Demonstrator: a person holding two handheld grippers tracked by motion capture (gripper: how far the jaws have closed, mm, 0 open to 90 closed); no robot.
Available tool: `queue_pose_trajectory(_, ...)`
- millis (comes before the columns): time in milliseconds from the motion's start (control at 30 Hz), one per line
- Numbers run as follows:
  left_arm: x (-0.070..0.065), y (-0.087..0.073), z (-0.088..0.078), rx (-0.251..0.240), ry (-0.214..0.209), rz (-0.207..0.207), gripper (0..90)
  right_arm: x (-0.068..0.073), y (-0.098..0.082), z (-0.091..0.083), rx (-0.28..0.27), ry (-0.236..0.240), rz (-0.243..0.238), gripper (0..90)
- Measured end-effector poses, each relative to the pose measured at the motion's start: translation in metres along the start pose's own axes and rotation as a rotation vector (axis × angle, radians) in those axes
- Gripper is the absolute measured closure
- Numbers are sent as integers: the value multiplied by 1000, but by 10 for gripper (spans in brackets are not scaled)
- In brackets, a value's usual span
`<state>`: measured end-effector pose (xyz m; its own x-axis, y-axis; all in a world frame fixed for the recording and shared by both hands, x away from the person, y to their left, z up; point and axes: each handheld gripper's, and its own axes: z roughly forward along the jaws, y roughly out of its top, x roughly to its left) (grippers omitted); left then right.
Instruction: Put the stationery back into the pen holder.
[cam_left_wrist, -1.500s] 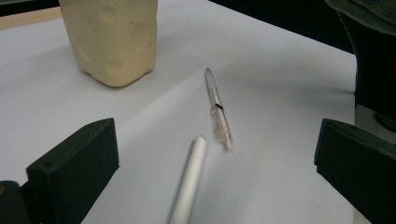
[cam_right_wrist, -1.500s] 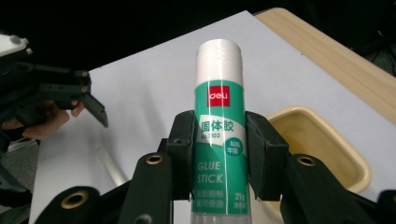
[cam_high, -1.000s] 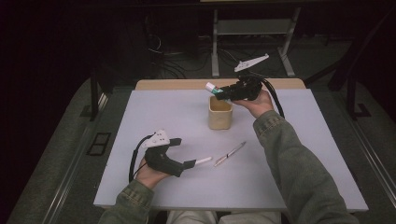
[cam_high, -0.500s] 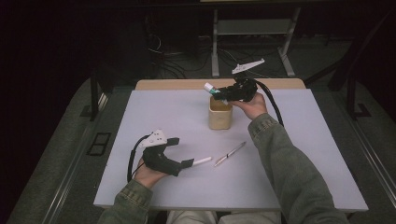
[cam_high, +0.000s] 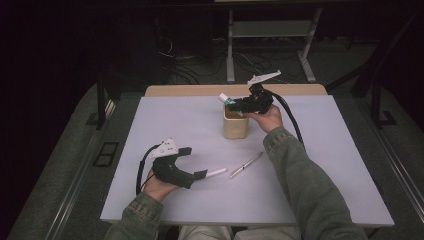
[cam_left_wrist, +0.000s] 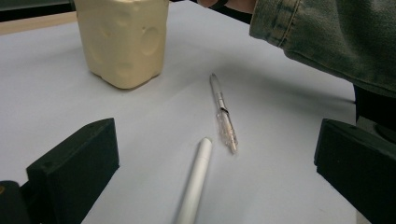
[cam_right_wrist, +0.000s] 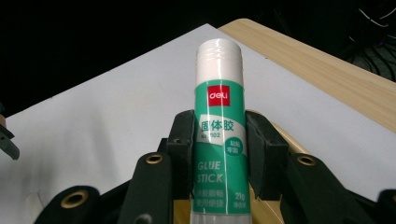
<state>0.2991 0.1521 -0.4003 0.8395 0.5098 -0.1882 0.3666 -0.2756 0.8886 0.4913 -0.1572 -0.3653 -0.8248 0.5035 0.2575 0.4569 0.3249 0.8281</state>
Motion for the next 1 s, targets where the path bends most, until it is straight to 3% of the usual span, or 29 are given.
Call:
queue_pose_trajectory(133,0,0,0,3,1,-3,0,0,-2,1,4,-23,-13,647)
queue_pose_trajectory(300,0,0,0,4,1,-2,0,-1,-5,-1,8,-53,5,638)
queue_pose_trajectory(367,0,-1,1,2,1,-5,0,1,-5,-3,5,-62,6,573)
queue_pose_trajectory(600,0,0,1,1,4,-3,0,7,-1,-15,9,-86,-5,480)
queue_pose_trajectory(767,0,0,1,4,5,-9,0,12,0,-27,27,-105,-3,341)
queue_pose_trajectory(933,-1,0,1,8,8,-10,0,16,-1,-36,40,-139,16,125)
queue_pose_trajectory(1000,-1,0,1,12,8,-13,0,19,-2,-41,38,-159,19,100)
